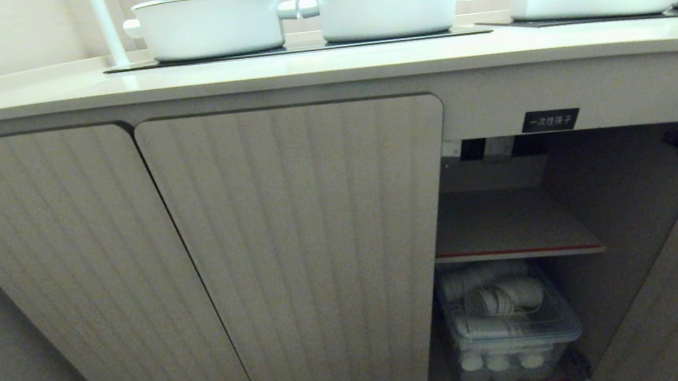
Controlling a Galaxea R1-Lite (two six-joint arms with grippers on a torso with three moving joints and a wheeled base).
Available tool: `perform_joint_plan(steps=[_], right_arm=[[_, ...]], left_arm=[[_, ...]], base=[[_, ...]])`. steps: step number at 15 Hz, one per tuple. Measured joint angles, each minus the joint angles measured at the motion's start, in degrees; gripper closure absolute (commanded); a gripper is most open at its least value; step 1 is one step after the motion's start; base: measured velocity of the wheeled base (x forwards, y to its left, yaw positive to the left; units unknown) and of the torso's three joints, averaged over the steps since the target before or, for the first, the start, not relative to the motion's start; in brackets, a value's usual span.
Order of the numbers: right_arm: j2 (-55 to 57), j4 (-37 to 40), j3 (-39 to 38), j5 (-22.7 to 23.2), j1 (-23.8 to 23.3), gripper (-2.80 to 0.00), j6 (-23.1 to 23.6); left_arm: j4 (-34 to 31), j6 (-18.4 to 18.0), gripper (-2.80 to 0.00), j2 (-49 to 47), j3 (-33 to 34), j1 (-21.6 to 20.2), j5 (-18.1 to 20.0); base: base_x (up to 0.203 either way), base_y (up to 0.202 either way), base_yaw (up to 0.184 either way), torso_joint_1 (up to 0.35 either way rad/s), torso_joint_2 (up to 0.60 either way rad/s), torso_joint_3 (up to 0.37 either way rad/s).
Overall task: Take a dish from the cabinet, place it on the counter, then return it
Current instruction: Put it back into the cabinet
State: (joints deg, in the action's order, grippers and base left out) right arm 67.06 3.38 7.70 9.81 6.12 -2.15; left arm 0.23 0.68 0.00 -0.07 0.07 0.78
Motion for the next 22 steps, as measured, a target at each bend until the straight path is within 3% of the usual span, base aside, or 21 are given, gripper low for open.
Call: perform_joint_plan(steps=[6,15,22], right_arm=[[0.8,0.2,1.5,0.1,0.0,0.0,-0.9],[8.5,1.6,13.4,-2.3,0.0,0.0,-4.2],[19.6,1.5,23.7,-2.3,0.4,0.0,-15.1]], left_arm=[[0.0,0.0,0.0,0.0,0.0,0.0,0.0],[0.0,0.0,0.0,0.0,0.0,0.0,0.0],[0.0,0.0,0.0,0.0,0.0,0.0,0.0]], base=[[0.0,0.0,0.0,0.0,0.0,0.0],[0.0,0.0,0.0,0.0,0.0,0.0],[0.0,0.0,0.0,0.0,0.0,0.0]])
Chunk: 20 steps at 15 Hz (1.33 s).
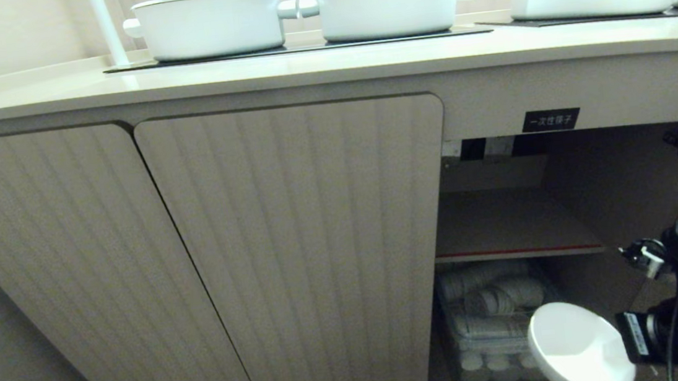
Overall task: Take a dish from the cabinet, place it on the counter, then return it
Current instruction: Put it back into the cabinet
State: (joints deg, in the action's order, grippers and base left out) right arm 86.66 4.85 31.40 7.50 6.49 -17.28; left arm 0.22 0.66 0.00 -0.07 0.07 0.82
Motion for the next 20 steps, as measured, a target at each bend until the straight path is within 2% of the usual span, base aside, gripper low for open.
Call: perform_joint_plan(steps=[4,10,14,20], right_arm=[[4.7,-0.1,2.9,-0.2,1.4,0.0,-9.0],[10.4,2.6,9.2,-3.0,3.8,0.0,-21.9],[15.6,3.7,14.0,-7.2,4.1,0.0,-24.3],[21.2,4.8,21.6,-7.3,4.1,0.0,-24.6]], left_arm=[[0.0,0.0,0.0,0.0,0.0,0.0,0.0],[0.0,0.0,0.0,0.0,0.0,0.0,0.0],[0.0,0.0,0.0,0.0,0.0,0.0,0.0],[0.0,0.0,0.0,0.0,0.0,0.0,0.0]], base=[[0.0,0.0,0.0,0.0,0.0,0.0],[0.0,0.0,0.0,0.0,0.0,0.0],[0.0,0.0,0.0,0.0,0.0,0.0],[0.0,0.0,0.0,0.0,0.0,0.0]])
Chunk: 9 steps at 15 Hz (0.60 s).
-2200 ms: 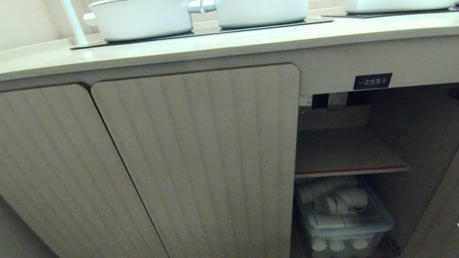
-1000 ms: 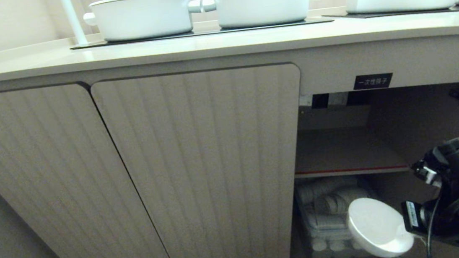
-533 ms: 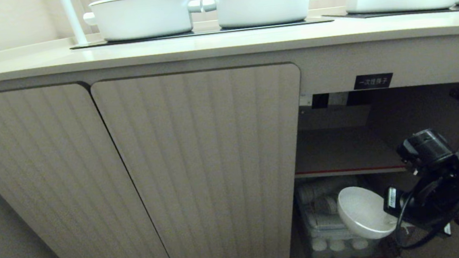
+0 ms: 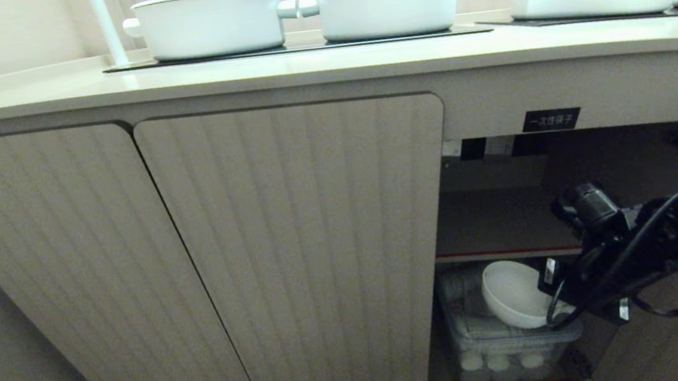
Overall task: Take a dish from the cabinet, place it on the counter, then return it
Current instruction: Put it back into the cabinet
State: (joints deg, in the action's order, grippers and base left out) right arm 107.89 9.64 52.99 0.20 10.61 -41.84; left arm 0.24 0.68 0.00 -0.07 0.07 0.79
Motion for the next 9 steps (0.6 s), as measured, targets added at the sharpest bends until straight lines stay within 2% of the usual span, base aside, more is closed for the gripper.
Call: perform_joint_plan(steps=[6,9], right_arm=[[4.1,9.2,12.5,-0.1,-0.8,0.0,-4.8],[5.4,9.5,15.7,-0.2,-1.7,0.0,-5.4]], left_arm=[[0.0,0.0,0.0,0.0,0.0,0.0,0.0],[0.0,0.0,0.0,0.0,0.0,0.0,0.0]], base=[[0.0,0.0,0.0,0.0,0.0,0.0],[0.0,0.0,0.0,0.0,0.0,0.0]])
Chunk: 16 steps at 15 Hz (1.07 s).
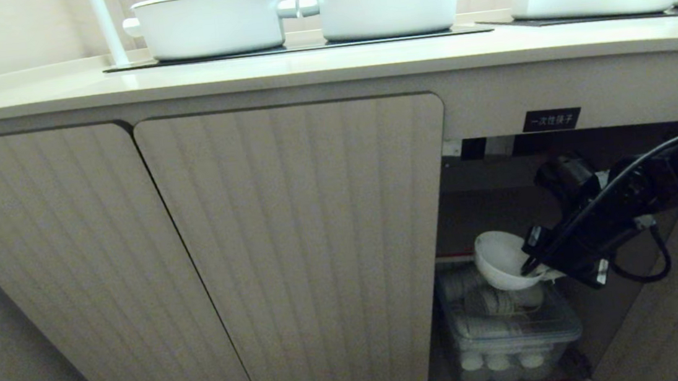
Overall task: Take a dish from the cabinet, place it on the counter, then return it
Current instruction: Put it back into the cabinet
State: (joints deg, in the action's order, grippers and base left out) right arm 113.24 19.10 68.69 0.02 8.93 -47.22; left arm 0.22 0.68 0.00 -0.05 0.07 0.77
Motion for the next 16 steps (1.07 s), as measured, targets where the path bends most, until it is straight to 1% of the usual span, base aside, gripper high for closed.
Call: perform_joint_plan(steps=[2,6,10,12,16], right_arm=[[0.6,0.0,0.9,-0.3,-0.7,0.0,-0.3],[1.9,-0.4,1.2,-3.8,-1.3,0.0,-0.3],[3.1,-0.5,1.6,-4.5,-1.9,0.0,-0.3],[3.9,-0.1,3.4,-5.5,-2.4,0.0,-0.3],[4.9,0.1,6.5,-5.6,-2.8,0.0,-0.4]], left_arm=[[0.0,0.0,0.0,0.0,0.0,0.0,0.0],[0.0,0.0,0.0,0.0,0.0,0.0,0.0],[0.0,0.0,0.0,0.0,0.0,0.0,0.0],[0.0,0.0,0.0,0.0,0.0,0.0,0.0],[0.0,0.0,0.0,0.0,0.0,0.0,0.0]], base=[[0.0,0.0,0.0,0.0,0.0,0.0],[0.0,0.0,0.0,0.0,0.0,0.0],[0.0,0.0,0.0,0.0,0.0,0.0],[0.0,0.0,0.0,0.0,0.0,0.0],[0.0,0.0,0.0,0.0,0.0,0.0]])
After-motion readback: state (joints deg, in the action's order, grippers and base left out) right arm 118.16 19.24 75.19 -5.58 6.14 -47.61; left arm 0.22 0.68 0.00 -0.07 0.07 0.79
